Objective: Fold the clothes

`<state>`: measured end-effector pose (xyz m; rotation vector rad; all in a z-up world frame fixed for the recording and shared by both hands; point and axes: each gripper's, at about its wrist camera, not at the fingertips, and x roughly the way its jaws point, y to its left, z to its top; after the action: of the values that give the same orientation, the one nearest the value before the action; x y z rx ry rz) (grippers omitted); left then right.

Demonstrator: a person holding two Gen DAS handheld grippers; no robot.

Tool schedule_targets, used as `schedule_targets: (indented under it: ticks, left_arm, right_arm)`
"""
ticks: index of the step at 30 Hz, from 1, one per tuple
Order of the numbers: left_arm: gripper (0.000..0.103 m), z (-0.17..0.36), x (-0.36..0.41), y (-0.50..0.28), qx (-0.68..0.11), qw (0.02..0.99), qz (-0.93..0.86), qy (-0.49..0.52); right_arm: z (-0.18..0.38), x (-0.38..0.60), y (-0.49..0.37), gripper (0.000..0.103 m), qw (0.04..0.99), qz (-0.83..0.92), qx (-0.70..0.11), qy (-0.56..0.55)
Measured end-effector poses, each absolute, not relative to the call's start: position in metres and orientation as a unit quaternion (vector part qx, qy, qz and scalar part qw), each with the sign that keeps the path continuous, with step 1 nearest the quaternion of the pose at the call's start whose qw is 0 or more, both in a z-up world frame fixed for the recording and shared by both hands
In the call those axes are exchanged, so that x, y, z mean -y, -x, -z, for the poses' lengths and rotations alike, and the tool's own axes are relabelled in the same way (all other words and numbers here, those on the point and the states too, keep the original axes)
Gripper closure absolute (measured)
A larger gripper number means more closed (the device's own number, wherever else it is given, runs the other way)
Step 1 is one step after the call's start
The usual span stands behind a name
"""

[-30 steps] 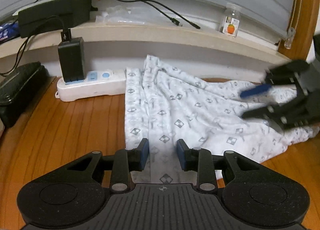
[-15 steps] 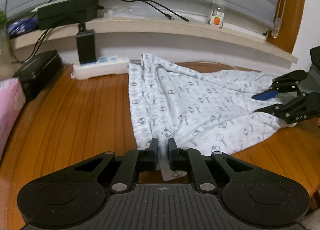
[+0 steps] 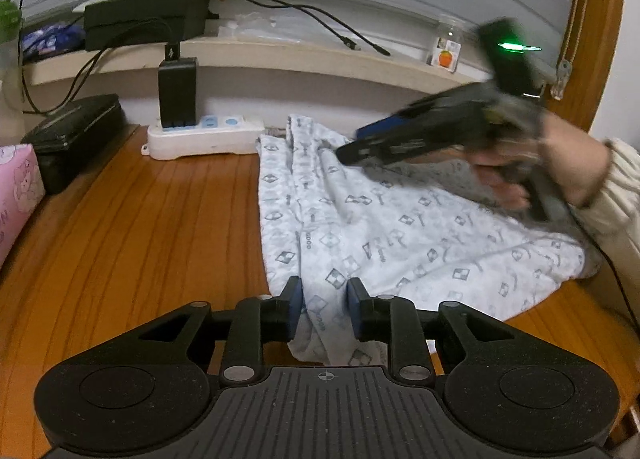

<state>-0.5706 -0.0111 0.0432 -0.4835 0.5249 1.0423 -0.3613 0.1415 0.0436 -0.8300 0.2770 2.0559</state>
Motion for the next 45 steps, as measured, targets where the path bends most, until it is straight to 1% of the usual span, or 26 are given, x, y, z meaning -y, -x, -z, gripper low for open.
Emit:
schedule_targets:
  ticks: [1, 2, 3, 4, 6, 11, 13, 15, 17, 19, 21, 22, 23, 25, 28, 31, 34, 37, 38, 40, 45]
  left_arm:
    - [0.080, -0.043, 0.013, 0.570, -0.246, 0.808, -0.488, 0.222]
    - [0.082, -0.043, 0.014, 0.569, -0.247, 0.808, -0.488, 0.218]
    - [0.087, -0.044, 0.017, 0.569, -0.245, 0.809, -0.489, 0.215]
    - [0.091, -0.045, 0.020, 0.570, -0.243, 0.810, -0.491, 0.211]
    - [0.094, -0.047, 0.026, 0.571, -0.238, 0.811, -0.494, 0.205]
    - [0.095, -0.067, 0.058, 0.578, -0.209, 0.817, -0.499, 0.202]
    - [0.095, -0.074, 0.071, 0.582, -0.204, 0.814, -0.503, 0.205]
    - [0.094, -0.075, 0.078, 0.587, -0.210, 0.809, -0.506, 0.213]
    - [0.083, -0.068, 0.073, 0.589, -0.227, 0.793, -0.520, 0.221]
    - [0.083, -0.064, 0.067, 0.589, -0.235, 0.779, -0.538, 0.221]
    - [0.074, -0.067, 0.064, 0.587, -0.239, 0.772, -0.550, 0.208]
    - [0.068, -0.071, 0.063, 0.586, -0.239, 0.771, -0.557, 0.197]
    - [0.065, -0.075, 0.063, 0.584, -0.238, 0.771, -0.559, 0.189]
    - [0.065, -0.081, 0.059, 0.578, -0.232, 0.781, -0.551, 0.181]
    - [0.056, -0.087, 0.047, 0.559, -0.228, 0.797, -0.534, 0.167]
    - [0.055, -0.088, 0.025, 0.533, -0.228, 0.814, -0.509, 0.163]
    - [0.045, -0.084, -0.001, 0.506, -0.228, 0.832, -0.477, 0.168]
    - [0.045, -0.079, -0.025, 0.477, -0.222, 0.852, -0.439, 0.180]
    - [0.043, -0.078, -0.030, 0.466, -0.225, 0.856, -0.432, 0.172]
    - [0.041, -0.073, -0.040, 0.445, -0.234, 0.860, -0.424, 0.160]
    - [0.041, -0.054, -0.060, 0.409, -0.265, 0.860, -0.411, 0.147]
  right_arm:
    - [-0.041, -0.146, 0.363, 0.062, 0.438, -0.826, -0.115, 0.336]
    - [-0.041, -0.147, 0.361, 0.080, 0.436, -0.829, -0.116, 0.331]
    - [-0.043, -0.146, 0.359, 0.092, 0.434, -0.833, -0.116, 0.324]
    - [-0.046, -0.142, 0.356, 0.100, 0.434, -0.838, -0.110, 0.312]
    - [-0.055, -0.129, 0.348, 0.101, 0.434, -0.849, -0.092, 0.286]
    - [-0.092, -0.089, 0.333, 0.101, 0.434, -0.878, -0.014, 0.202]
    - [-0.102, -0.084, 0.338, 0.101, 0.421, -0.887, -0.002, 0.189]
    - [-0.105, -0.084, 0.349, 0.101, 0.402, -0.895, -0.001, 0.194]
    - [-0.092, -0.093, 0.370, 0.098, 0.395, -0.889, -0.004, 0.230]
    - [-0.077, -0.101, 0.385, 0.095, 0.398, -0.875, -0.010, 0.277]
    - [-0.068, -0.102, 0.388, 0.082, 0.404, -0.865, -0.012, 0.297]
    - [-0.070, -0.101, 0.384, 0.069, 0.403, -0.866, -0.018, 0.295]
    - [-0.075, -0.098, 0.376, 0.065, 0.401, -0.870, -0.023, 0.287]
    - [-0.087, -0.090, 0.358, 0.065, 0.407, -0.868, -0.021, 0.283]
    - [-0.106, -0.069, 0.322, 0.065, 0.422, -0.862, -0.021, 0.279]
    - [-0.117, -0.038, 0.277, 0.065, 0.438, -0.853, -0.027, 0.283]
    - [-0.114, -0.002, 0.227, 0.065, 0.467, -0.830, -0.028, 0.304]
    - [-0.106, 0.034, 0.178, 0.064, 0.494, -0.806, -0.043, 0.322]
    - [-0.102, 0.044, 0.162, 0.064, 0.503, -0.799, -0.053, 0.325]
    - [-0.092, 0.065, 0.132, 0.064, 0.522, -0.782, -0.064, 0.335]
    - [-0.070, 0.108, 0.069, 0.064, 0.566, -0.746, -0.106, 0.335]
